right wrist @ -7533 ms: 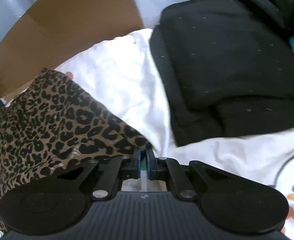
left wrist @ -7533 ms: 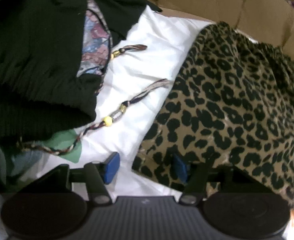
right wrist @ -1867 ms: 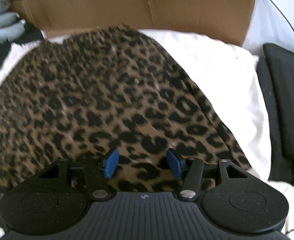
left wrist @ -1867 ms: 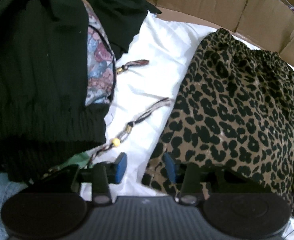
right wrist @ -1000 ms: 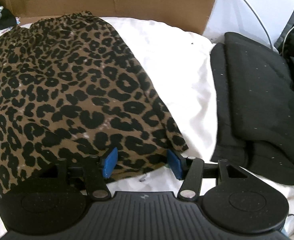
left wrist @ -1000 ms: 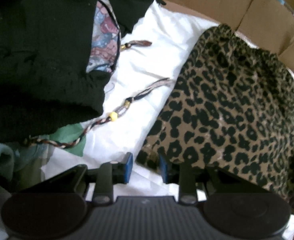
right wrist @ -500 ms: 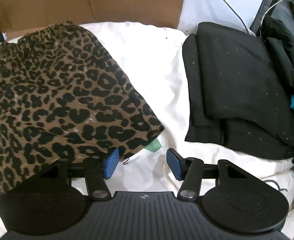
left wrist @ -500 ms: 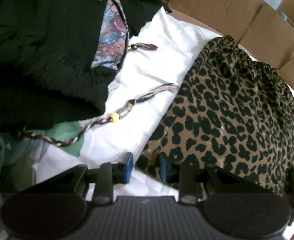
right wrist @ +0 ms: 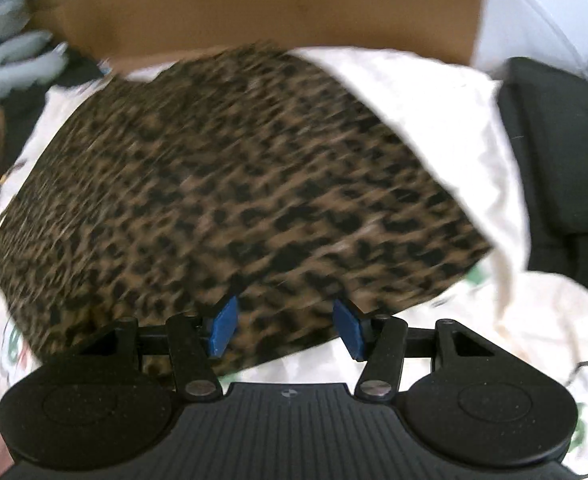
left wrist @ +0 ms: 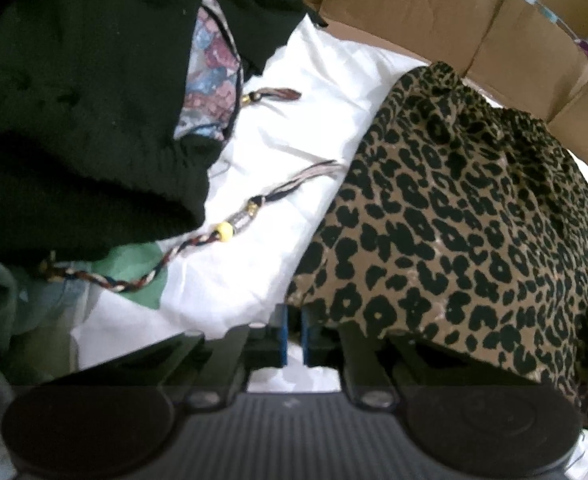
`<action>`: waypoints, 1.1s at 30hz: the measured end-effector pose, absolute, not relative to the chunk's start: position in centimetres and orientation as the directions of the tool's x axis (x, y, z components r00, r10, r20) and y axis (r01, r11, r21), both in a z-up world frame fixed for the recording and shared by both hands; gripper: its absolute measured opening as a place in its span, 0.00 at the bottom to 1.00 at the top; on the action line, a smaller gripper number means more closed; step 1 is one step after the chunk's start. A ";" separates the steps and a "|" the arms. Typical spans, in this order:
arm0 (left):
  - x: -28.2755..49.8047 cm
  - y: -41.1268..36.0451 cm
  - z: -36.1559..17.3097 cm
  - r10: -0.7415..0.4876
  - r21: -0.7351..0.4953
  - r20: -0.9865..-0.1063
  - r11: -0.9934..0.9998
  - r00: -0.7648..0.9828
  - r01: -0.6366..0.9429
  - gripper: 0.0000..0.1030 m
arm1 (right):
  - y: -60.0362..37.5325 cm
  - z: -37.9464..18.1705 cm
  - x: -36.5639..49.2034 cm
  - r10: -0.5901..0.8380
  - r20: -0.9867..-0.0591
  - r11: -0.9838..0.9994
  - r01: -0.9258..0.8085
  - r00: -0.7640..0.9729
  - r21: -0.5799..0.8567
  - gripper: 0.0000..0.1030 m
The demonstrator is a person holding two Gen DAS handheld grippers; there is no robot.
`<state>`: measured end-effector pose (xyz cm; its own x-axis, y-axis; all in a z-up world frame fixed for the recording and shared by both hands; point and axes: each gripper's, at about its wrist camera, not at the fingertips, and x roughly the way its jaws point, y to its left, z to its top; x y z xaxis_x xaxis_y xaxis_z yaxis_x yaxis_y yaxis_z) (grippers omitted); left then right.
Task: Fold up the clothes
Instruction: 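Slide the open right gripper over the skirt toward its hem, then pinch the skirt hem with the right gripper and tug it straight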
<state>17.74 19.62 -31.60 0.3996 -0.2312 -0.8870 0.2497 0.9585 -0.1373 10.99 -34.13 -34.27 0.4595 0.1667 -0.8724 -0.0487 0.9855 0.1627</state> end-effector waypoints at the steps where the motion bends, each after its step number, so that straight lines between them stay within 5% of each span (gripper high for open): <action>1: 17.6 19.7 -31.4 -0.232 -0.138 -0.885 0.959 0.404 0.248 0.06 | -33.4 -34.5 10.9 0.177 -0.873 0.984 -0.068 0.454 0.165 0.58; 13: 16.6 19.2 -29.6 -0.151 -0.044 -0.889 0.968 0.432 0.247 0.14 | -26.7 -35.3 9.5 0.294 -0.882 0.932 -0.316 0.370 0.178 0.57; 16: 15.9 18.8 -28.9 -0.175 -0.071 -0.888 0.966 0.426 0.250 0.16 | -26.3 -36.2 9.7 0.294 -0.893 0.927 -0.328 0.342 0.179 0.42; 19: 15.2 17.5 -28.5 -0.215 -0.102 -0.882 0.956 0.420 0.274 0.18 | -26.2 -36.9 9.8 0.283 -0.905 0.928 -0.328 0.317 0.176 0.07; 33: 14.4 14.6 -28.7 -0.277 -0.140 -0.874 0.931 0.400 0.338 0.18 | -26.4 -37.0 8.5 0.277 -0.921 0.914 -0.369 0.274 0.165 0.00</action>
<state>14.40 14.61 -28.67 0.4001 -0.2772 -0.8735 0.3382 0.9305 -0.1404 8.48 -26.36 -36.97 0.2740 0.2773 -0.9209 -0.3693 0.9144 0.1655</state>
